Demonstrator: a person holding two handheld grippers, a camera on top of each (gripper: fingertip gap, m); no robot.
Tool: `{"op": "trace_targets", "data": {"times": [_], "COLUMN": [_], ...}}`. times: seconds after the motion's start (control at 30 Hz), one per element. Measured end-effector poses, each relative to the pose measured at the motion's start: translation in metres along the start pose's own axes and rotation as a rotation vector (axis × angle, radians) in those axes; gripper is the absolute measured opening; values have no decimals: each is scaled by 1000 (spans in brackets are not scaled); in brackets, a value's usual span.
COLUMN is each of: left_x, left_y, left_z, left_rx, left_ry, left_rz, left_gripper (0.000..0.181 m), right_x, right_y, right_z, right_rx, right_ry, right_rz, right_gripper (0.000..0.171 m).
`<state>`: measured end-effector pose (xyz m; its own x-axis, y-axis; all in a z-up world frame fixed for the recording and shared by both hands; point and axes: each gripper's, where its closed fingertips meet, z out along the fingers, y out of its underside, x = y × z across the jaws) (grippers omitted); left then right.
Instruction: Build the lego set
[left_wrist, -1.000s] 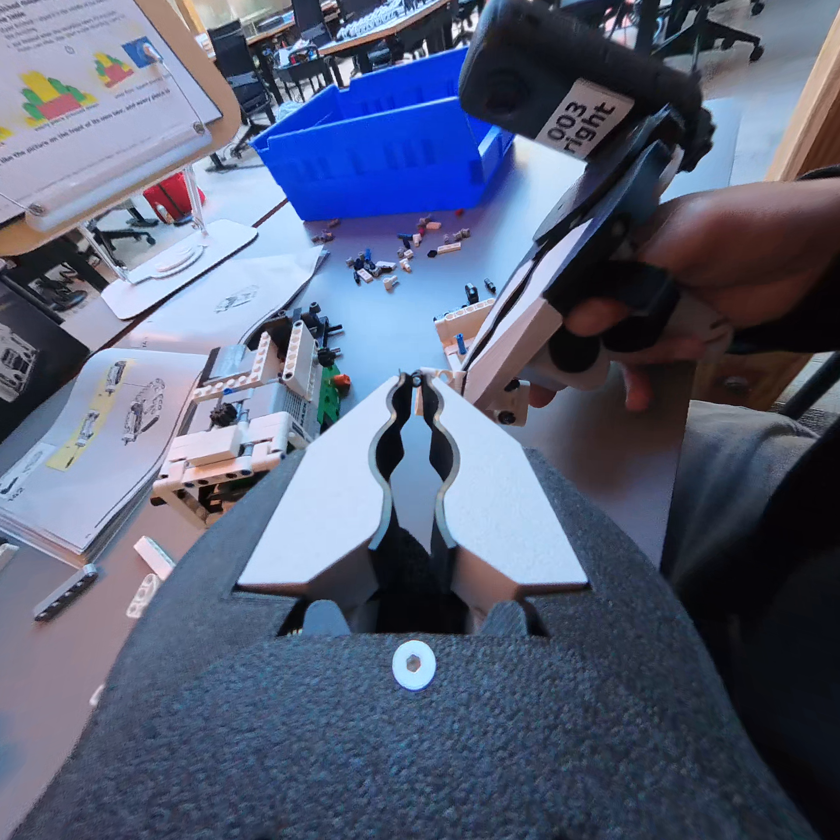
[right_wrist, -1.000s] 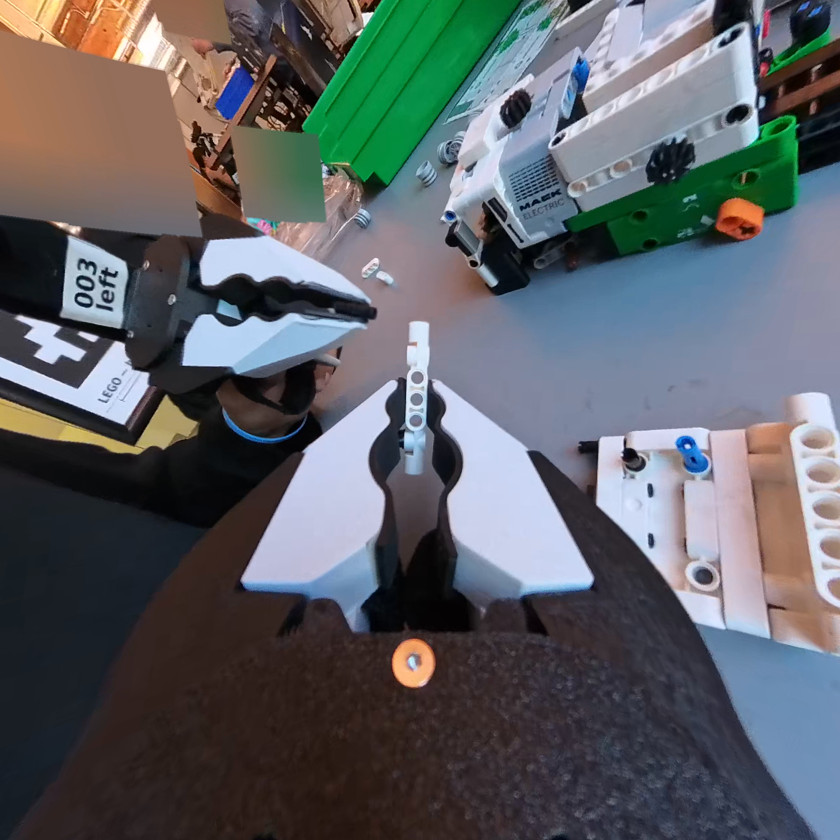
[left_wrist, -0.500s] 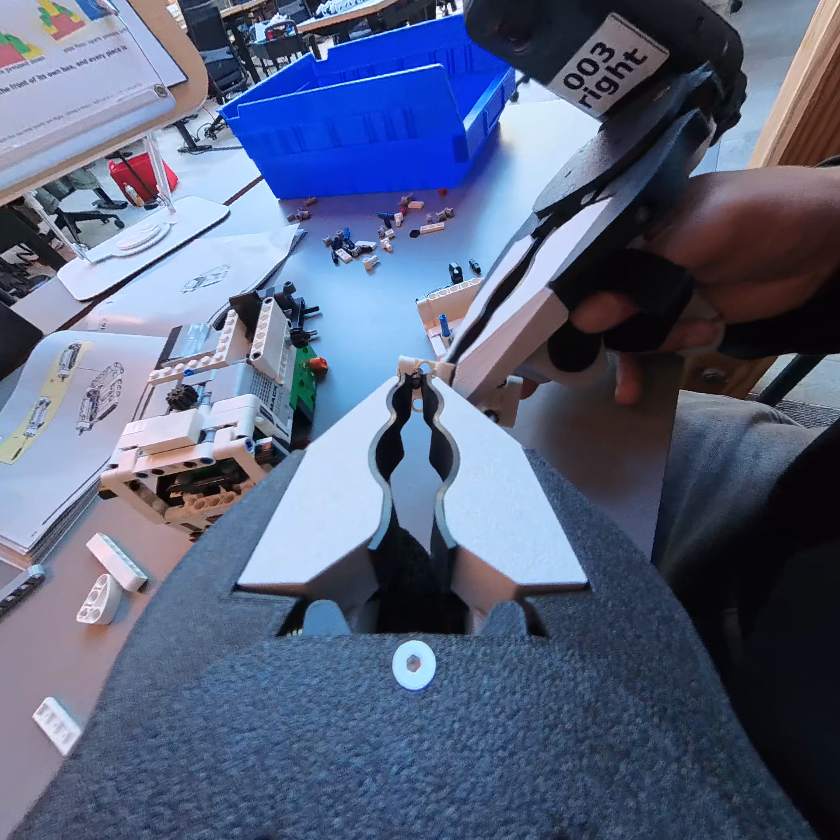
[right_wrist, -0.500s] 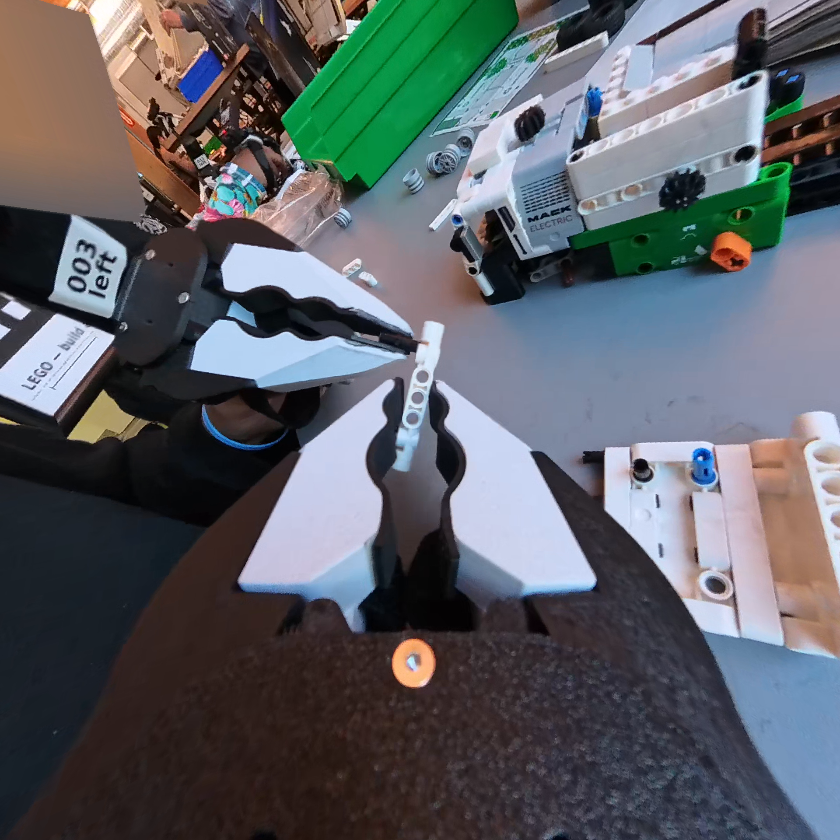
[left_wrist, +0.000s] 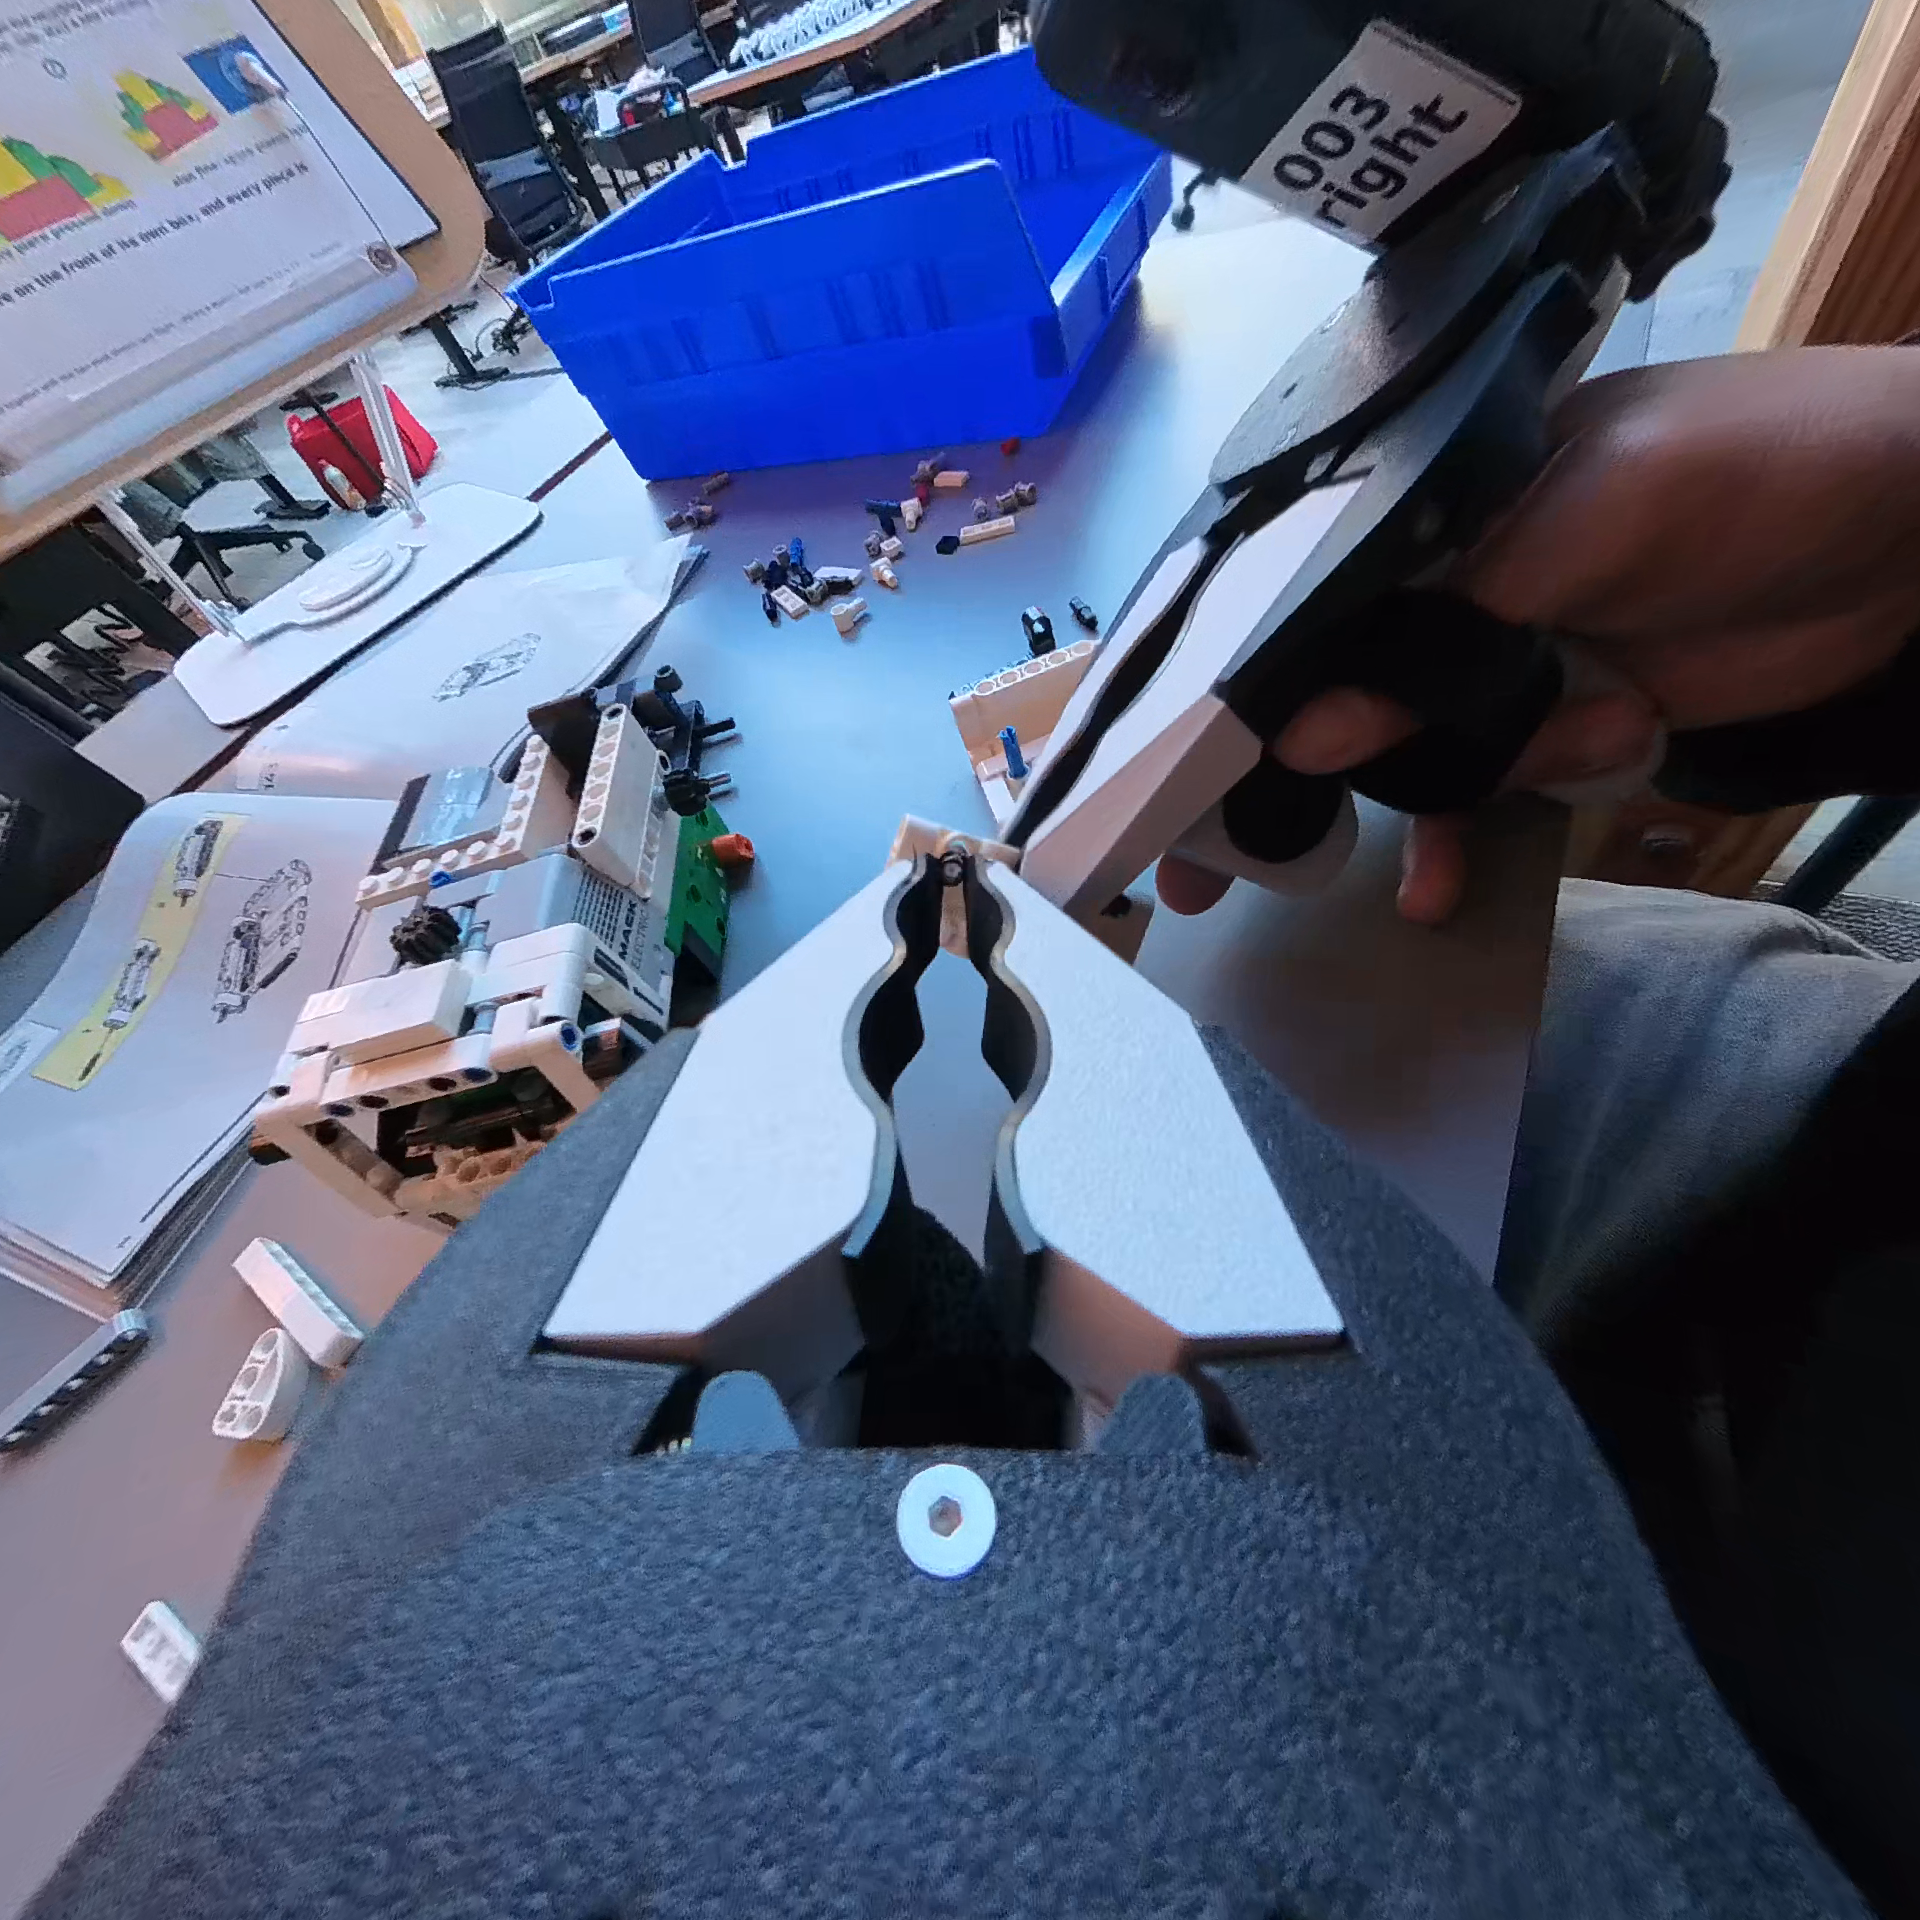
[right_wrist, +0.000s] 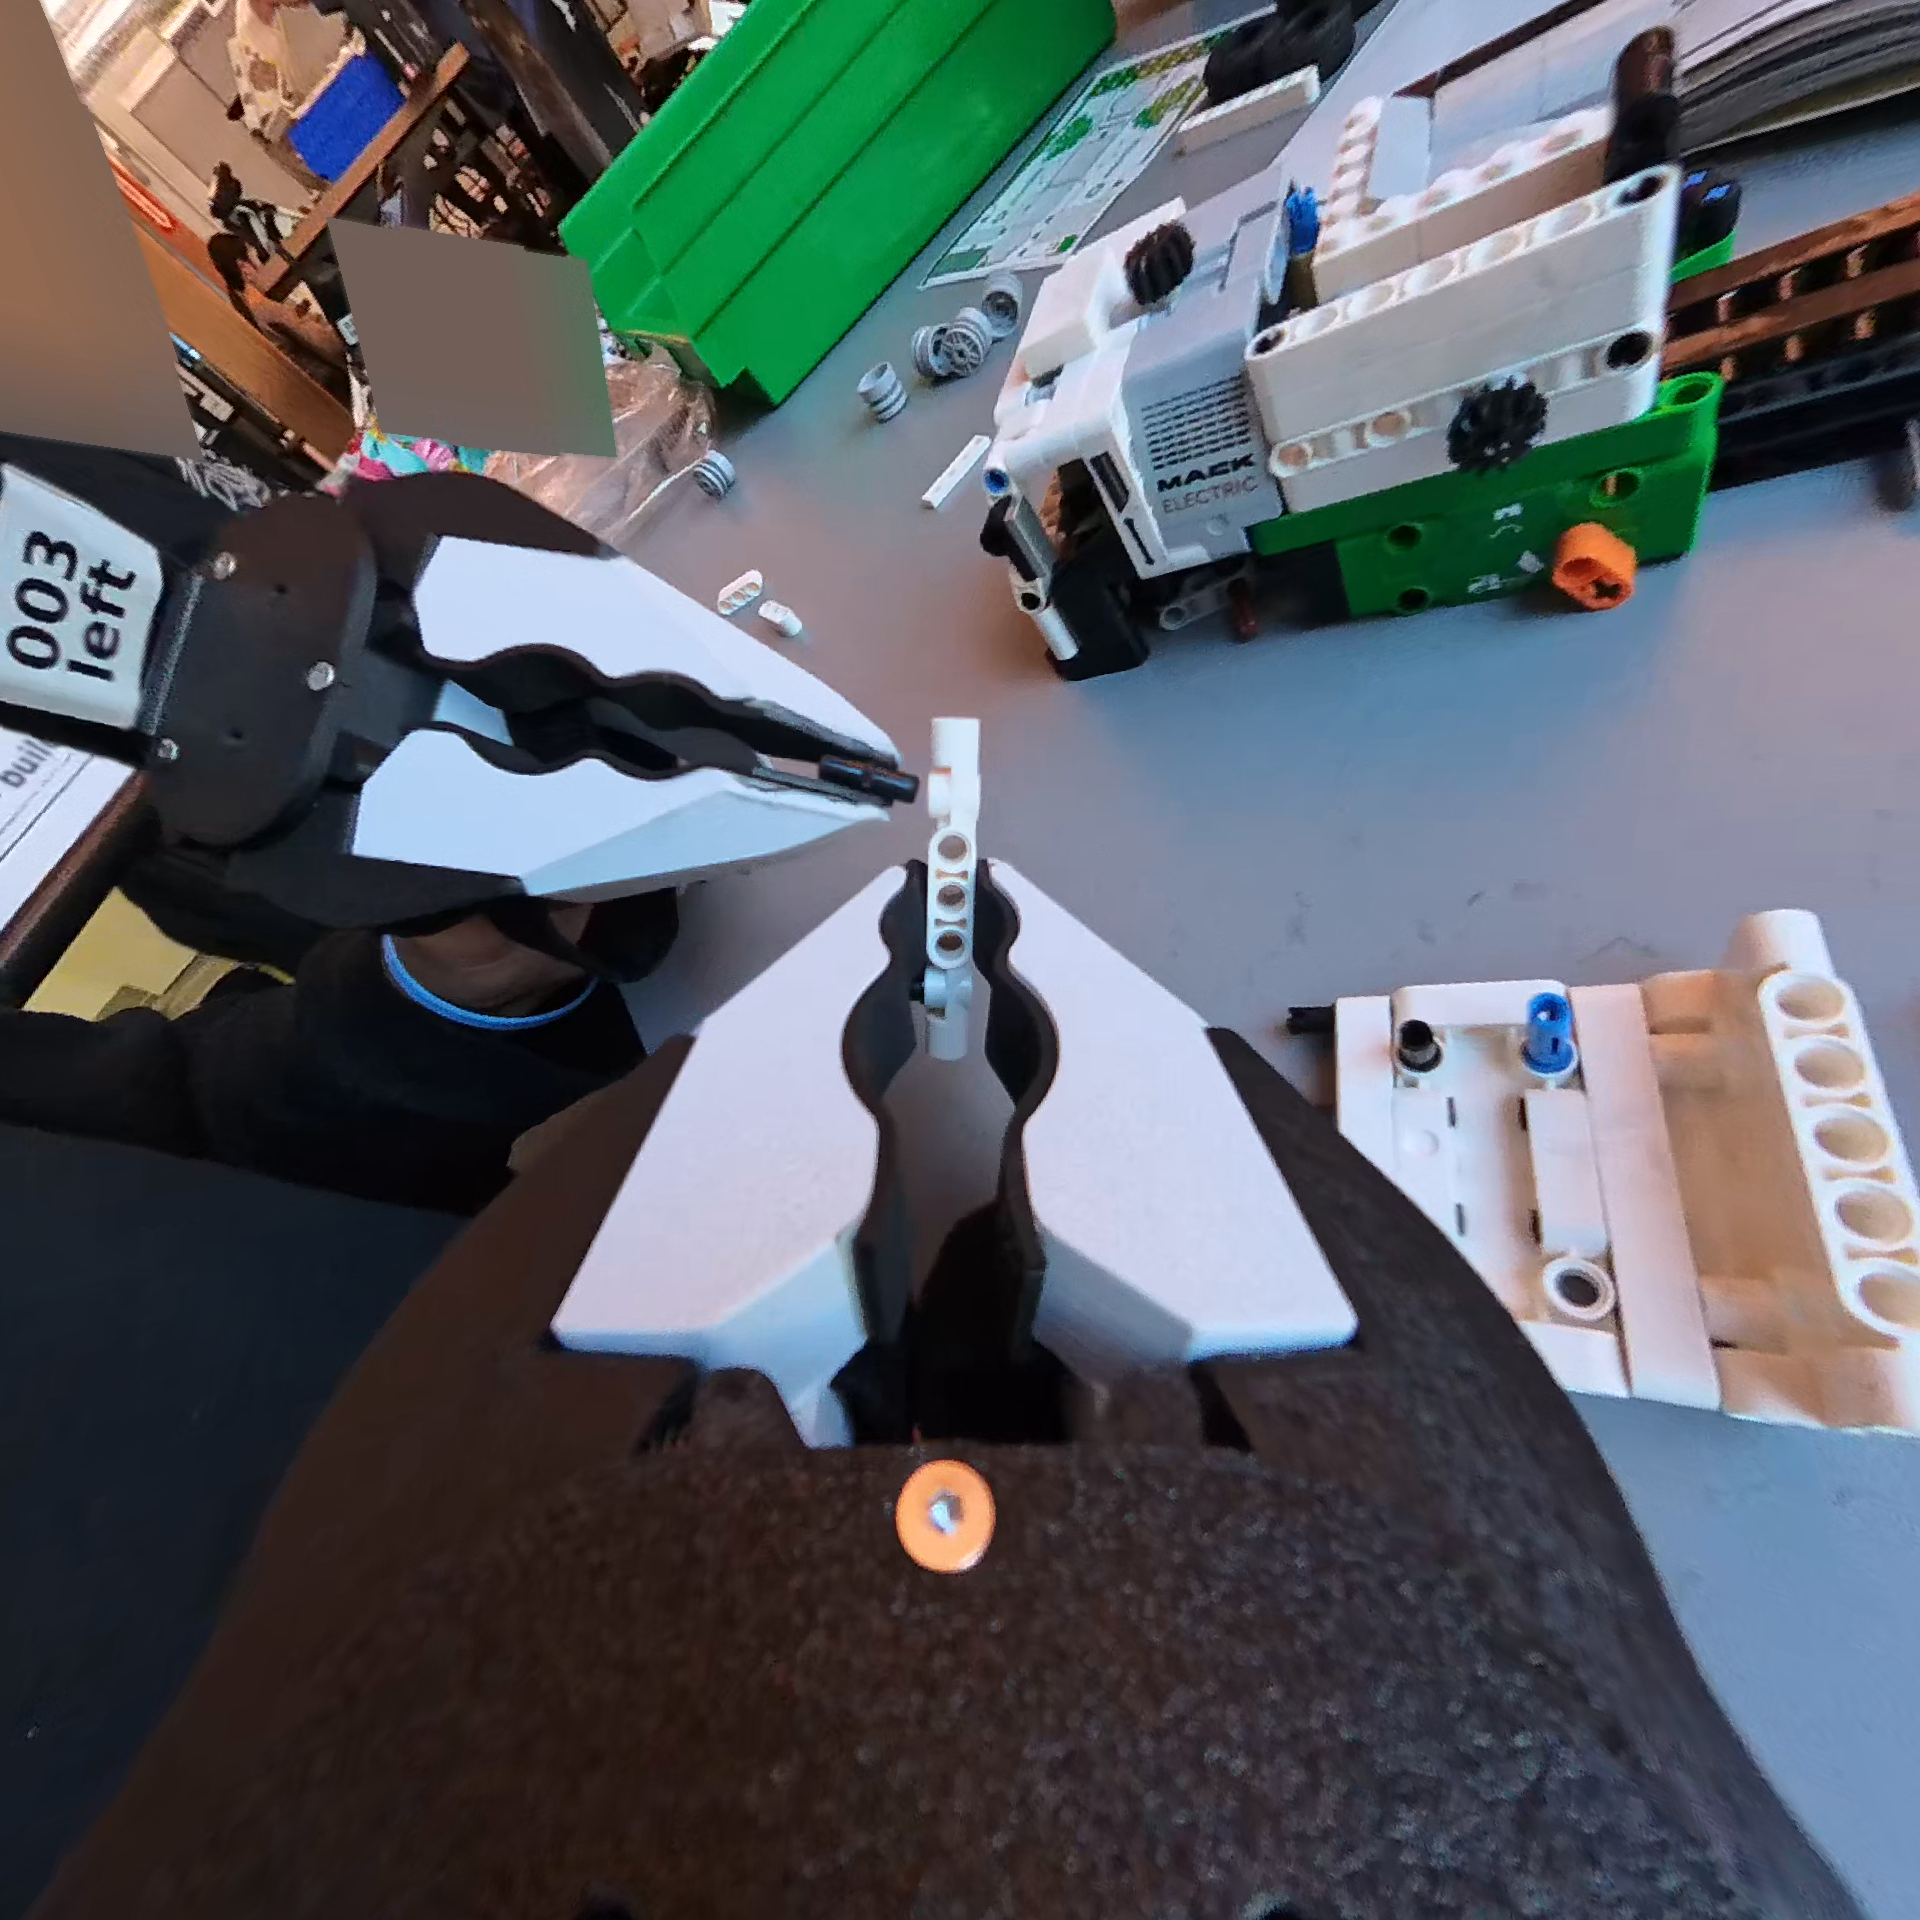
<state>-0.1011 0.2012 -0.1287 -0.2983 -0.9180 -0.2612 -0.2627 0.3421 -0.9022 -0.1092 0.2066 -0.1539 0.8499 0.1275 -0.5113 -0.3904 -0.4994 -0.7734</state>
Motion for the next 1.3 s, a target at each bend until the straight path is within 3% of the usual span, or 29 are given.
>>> {"op": "trace_targets", "data": {"times": [0.9, 1.13, 1.3], "left_x": [-2, -2, -1], "left_y": [12, 15, 18], "left_z": [9, 11, 14], "left_rx": [-88, -107, -118], "left_ry": [-95, -95, -64], "left_rz": [51, 20, -41], "left_gripper": [4, 4, 4], "right_x": [7, 12, 20], "right_y": [5, 7, 9], "right_z": [4, 6, 5], "right_rx": [-46, -61, -78], "right_ry": [29, 78, 217], "right_rz": [27, 6, -98], "right_gripper": [7, 7, 7]}}
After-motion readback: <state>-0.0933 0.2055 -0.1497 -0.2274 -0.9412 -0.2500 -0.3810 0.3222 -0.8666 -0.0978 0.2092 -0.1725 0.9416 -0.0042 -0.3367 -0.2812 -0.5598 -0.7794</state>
